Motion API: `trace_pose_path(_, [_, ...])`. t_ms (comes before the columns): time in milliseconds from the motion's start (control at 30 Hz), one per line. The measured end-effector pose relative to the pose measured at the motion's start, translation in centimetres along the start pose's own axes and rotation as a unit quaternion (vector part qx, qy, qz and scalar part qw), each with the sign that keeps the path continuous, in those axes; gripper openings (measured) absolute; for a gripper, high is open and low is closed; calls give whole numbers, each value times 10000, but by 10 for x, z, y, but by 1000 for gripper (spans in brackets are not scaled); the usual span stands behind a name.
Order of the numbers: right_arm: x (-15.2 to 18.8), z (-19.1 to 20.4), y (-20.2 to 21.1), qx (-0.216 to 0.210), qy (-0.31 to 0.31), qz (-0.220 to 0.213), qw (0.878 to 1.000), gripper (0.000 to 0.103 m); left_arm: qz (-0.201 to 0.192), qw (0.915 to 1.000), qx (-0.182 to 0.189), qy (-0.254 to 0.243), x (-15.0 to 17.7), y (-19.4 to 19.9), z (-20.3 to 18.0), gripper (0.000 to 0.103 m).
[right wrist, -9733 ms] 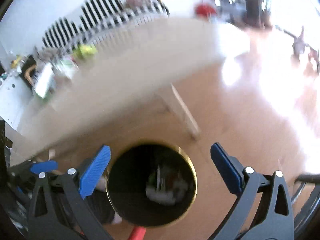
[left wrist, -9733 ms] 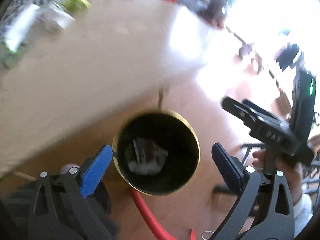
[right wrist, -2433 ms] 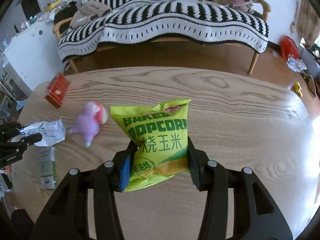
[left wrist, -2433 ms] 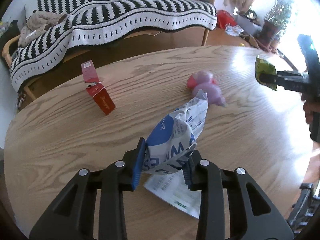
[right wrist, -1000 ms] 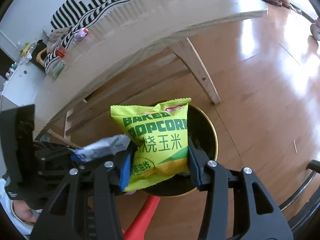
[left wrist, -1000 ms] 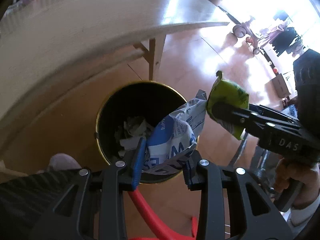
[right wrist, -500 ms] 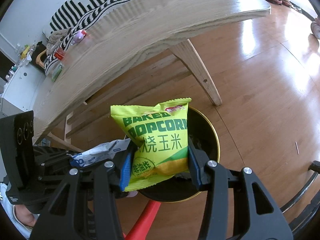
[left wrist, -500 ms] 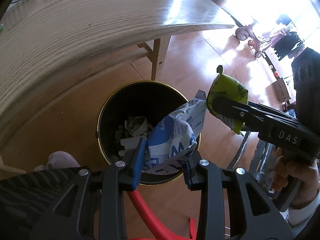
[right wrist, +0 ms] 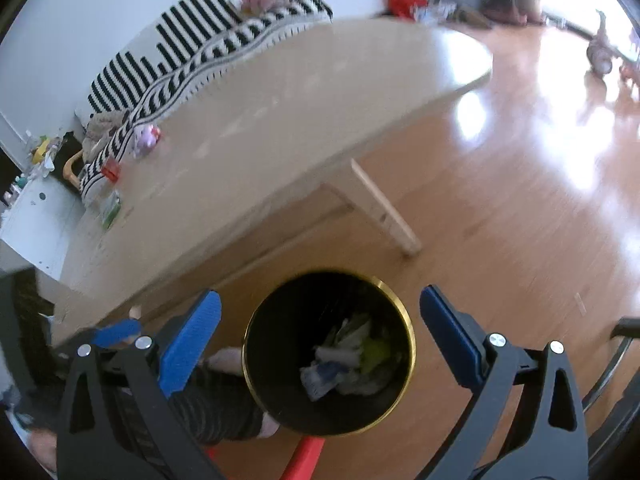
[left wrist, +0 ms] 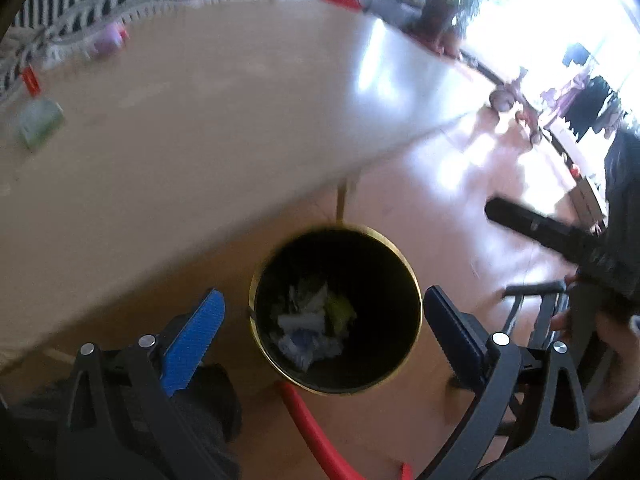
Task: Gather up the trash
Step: 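Open both grippers to drop the wrapper and bag into the bin, then move both open grippers toward the white-green cigarette pack on the table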
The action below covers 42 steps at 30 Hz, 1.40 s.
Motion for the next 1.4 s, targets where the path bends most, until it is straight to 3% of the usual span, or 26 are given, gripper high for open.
trace_pose_path(133, [-20,22,3,19,286,-194,9994,96,-497,9977,-325,317,-32,40,36,97])
trace_pose_path(267, [-43,56,-5,-76,650,-294,9974,96,-743,9917,-691,785,-54,67,88,97])
trace_pose_path(433, [-66,96,-30,-97,1105,-273,9934,96,-803,9785,-1256,1422,-65,82,166,97])
trace_pose_path(600, [-82,133,-65,-177,1463,-93,9890,96,-622,9691,-1463,1884,-72,73,212,97])
trace_pose_path(833, [-139,171,-96,-377,1602,-218,9861,96,-373,9708,-1448,1877,-111,36,228,97])
trace_pose_path(967, [-173,193,-118,-428,1821,-237,9821,96,-378,9677,-1453,2026,-143,16,243,97])
trace_pose_path(1167, [-212,221,-172,-413,2009,-157,9786,96,-331,9618,-1783,2049,-182,-16,268,97])
trace_pose_path(1400, [-229,270,-242,-677,2109,227,9749,96,-347,9595,-2217,1703,-187,-21,298,97])
Point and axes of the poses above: each gripper's, at about its wrist camera, not at the fingertips, and y roughly against the way its jaws point, z to its left, x to its underside, the point moved 8 cm from there along -y, roughly the way its jaws point, and after that the axes turned 7 degrees about y, right-handed, at the moved point
